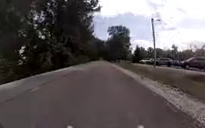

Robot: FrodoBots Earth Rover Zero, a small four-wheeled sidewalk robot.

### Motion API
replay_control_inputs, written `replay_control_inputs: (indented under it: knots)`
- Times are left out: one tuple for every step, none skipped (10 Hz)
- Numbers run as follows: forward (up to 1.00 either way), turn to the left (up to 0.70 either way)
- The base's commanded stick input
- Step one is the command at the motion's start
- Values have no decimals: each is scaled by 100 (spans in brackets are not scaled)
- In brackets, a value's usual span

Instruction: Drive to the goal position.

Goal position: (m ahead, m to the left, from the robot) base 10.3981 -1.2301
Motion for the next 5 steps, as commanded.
replay_control_inputs:
  knots:
    - [70, 0]
    - [70, 0]
    - [70, 0]
    - [70, 0]
    - [70, 0]
